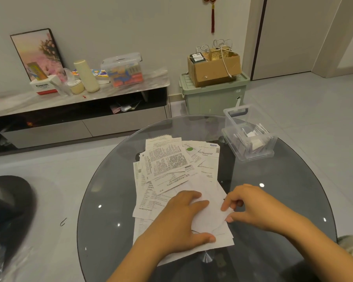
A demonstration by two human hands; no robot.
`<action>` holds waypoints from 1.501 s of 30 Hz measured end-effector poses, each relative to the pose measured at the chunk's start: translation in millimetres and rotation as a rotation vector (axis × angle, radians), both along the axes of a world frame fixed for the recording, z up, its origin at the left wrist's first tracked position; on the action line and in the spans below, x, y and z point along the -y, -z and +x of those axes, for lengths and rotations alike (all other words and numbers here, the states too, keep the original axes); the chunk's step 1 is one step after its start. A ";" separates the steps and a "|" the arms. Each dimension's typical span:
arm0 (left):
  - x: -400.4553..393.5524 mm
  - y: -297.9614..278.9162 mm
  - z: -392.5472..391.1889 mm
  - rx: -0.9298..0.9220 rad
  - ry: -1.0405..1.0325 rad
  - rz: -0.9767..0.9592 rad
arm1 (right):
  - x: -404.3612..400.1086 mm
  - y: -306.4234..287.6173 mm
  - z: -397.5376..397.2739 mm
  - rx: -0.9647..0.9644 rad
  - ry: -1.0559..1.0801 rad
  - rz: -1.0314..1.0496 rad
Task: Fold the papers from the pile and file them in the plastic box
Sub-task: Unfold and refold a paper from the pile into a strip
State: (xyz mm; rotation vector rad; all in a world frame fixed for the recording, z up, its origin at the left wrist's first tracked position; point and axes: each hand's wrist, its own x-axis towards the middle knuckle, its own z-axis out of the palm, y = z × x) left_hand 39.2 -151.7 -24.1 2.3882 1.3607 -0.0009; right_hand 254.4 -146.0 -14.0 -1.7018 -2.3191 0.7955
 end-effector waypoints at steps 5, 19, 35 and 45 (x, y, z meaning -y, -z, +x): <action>-0.4 -1.0 -2.4 0.059 0.038 -0.025 | -2.4 -4.5 1.1 -0.076 -0.016 0.052; -9.6 4.0 9.3 0.372 -0.272 0.006 | -5.4 15.1 -19.2 -0.292 0.202 0.049; -11.7 6.1 1.7 0.218 -0.127 -0.035 | -6.1 15.7 -13.8 0.035 0.106 0.152; -10.2 -0.7 -6.2 0.214 -0.106 -0.100 | 1.2 14.5 -15.6 -0.059 -0.068 0.202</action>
